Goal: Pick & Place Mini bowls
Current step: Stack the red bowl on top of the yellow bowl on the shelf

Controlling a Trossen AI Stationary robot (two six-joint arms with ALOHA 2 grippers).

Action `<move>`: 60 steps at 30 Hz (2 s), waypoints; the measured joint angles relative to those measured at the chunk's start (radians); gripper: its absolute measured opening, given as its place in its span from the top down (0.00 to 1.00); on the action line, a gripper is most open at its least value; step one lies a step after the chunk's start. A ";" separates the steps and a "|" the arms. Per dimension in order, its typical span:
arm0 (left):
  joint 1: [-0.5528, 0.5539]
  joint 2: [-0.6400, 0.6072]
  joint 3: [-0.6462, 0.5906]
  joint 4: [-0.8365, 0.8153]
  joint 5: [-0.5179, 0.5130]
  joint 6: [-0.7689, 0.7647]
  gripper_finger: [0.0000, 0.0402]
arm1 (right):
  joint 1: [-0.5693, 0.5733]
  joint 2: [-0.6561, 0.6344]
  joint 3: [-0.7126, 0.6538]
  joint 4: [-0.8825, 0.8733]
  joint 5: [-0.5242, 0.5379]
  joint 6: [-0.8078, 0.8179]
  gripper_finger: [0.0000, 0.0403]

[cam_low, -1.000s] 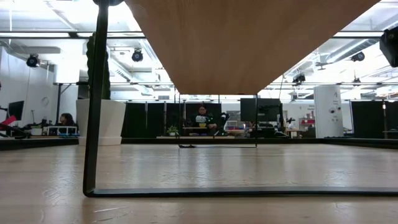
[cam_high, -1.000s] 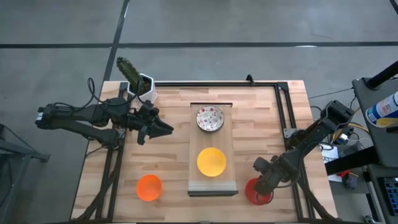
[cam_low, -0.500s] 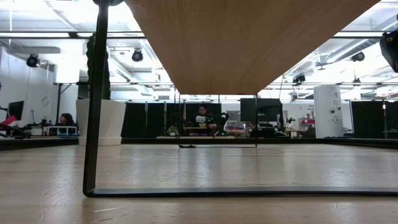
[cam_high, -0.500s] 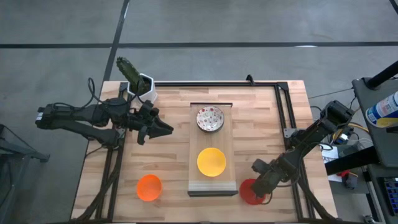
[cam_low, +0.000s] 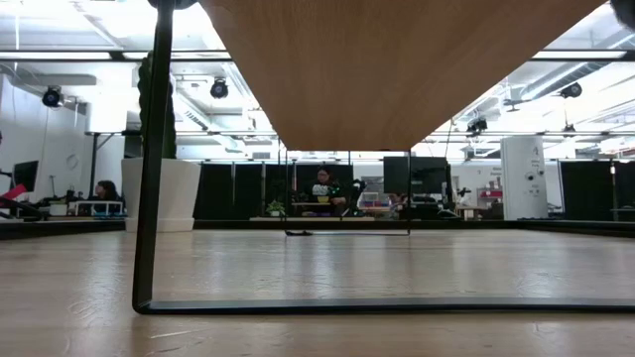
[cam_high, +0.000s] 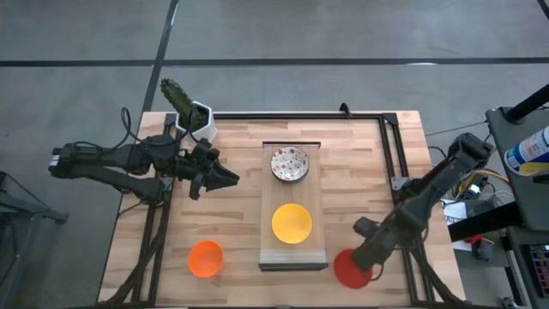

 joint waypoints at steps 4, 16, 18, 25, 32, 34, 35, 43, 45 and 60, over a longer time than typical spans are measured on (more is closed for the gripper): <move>0.000 0.000 0.000 0.000 0.000 0.012 0.75 | -0.013 -0.036 0.116 -0.184 0.001 0.046 0.98; 0.001 0.000 0.000 -0.001 0.000 0.036 0.75 | -0.171 0.019 0.481 -0.574 0.006 -0.072 0.98; 0.001 0.000 0.000 -0.003 0.000 0.036 0.75 | -0.200 0.032 0.530 -0.600 0.022 -0.105 0.98; 0.000 0.000 0.000 -0.009 0.000 0.036 0.75 | -0.309 0.071 0.655 -0.610 0.121 -0.214 0.98; 0.000 0.000 0.000 -0.012 0.000 0.035 0.75 | -0.431 0.171 0.760 -0.601 0.121 -0.390 0.98; 0.000 0.000 0.000 -0.012 0.000 0.035 0.75 | -0.459 0.212 0.804 -0.600 0.121 -0.447 0.98; 0.000 0.000 0.000 -0.012 0.000 0.035 0.75 | -0.473 0.234 0.831 -0.600 0.120 -0.475 0.98; 0.000 0.000 0.000 -0.055 0.000 0.029 0.75 | -0.550 0.419 1.073 -0.620 0.114 -0.658 0.98; 0.000 0.000 0.000 -0.064 0.000 0.029 0.75 | -0.559 0.464 1.125 -0.629 0.112 -0.696 0.98; 0.000 0.000 0.000 -0.080 0.020 0.030 0.75 | -0.561 0.629 1.244 -0.754 0.055 -0.789 0.98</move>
